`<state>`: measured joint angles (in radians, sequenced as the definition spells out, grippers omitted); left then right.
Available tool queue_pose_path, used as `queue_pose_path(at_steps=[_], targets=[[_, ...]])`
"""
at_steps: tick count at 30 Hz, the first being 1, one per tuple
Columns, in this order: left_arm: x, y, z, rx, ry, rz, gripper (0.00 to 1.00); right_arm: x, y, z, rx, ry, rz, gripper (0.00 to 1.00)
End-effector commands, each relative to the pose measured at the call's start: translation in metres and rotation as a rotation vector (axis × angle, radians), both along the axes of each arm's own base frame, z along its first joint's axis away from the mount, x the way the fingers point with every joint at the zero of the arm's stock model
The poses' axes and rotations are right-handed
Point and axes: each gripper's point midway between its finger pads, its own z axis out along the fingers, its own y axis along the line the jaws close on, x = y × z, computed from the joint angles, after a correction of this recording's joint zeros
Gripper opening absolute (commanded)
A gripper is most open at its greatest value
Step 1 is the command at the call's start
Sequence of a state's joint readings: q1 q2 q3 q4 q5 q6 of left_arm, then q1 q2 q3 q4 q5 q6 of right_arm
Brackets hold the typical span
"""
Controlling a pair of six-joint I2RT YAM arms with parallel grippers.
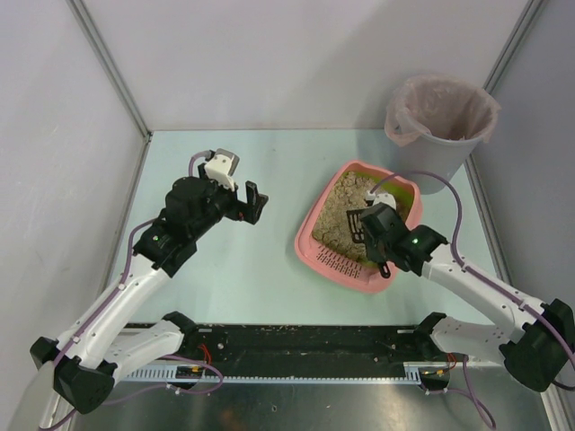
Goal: Clean the litter box
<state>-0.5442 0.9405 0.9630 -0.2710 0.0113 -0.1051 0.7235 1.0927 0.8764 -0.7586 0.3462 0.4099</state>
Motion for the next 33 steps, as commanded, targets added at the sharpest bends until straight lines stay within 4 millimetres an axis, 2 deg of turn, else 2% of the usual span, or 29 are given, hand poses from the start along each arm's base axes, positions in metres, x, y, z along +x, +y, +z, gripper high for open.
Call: queue_pose_path(at_steps=[1,6,7,9,10,13,14,19,24,29,33], targets=[[0.001,-0.002,0.004,-0.006,-0.024,-0.008,1.00,0.006,0.001,0.033,0.059,-0.039,-0.024,0.00],[0.002,-0.002,0.004,-0.002,-0.024,-0.007,1.00,-0.001,-0.001,0.046,0.054,0.009,-0.039,0.00],[0.002,-0.001,0.004,0.000,-0.025,-0.003,1.00,0.001,0.000,0.056,0.065,-0.003,-0.039,0.00],[0.002,-0.001,0.004,0.005,-0.029,0.000,1.00,-0.003,-0.006,0.061,0.043,0.017,-0.056,0.00],[0.003,0.000,0.004,0.006,-0.031,0.001,1.00,-0.001,-0.007,0.071,0.048,0.005,-0.063,0.00],[0.003,-0.001,0.004,0.005,-0.032,0.000,1.00,-0.001,-0.012,0.078,0.031,0.020,-0.072,0.00],[0.003,-0.001,0.004,0.006,-0.031,0.000,1.00,0.002,-0.010,0.086,0.045,0.011,-0.068,0.00],[0.004,-0.001,0.001,0.014,-0.029,0.000,1.00,0.014,-0.008,0.093,0.026,0.022,-0.047,0.00],[0.010,0.007,-0.005,0.047,-0.028,0.048,1.00,0.035,-0.011,0.103,0.053,0.007,-0.052,0.00],[0.014,0.007,-0.013,0.066,-0.014,0.057,1.00,0.046,-0.014,0.100,0.052,0.028,-0.066,0.00],[0.016,0.005,-0.019,0.076,0.000,0.049,0.99,0.052,-0.019,0.106,0.054,0.034,-0.084,0.00]])
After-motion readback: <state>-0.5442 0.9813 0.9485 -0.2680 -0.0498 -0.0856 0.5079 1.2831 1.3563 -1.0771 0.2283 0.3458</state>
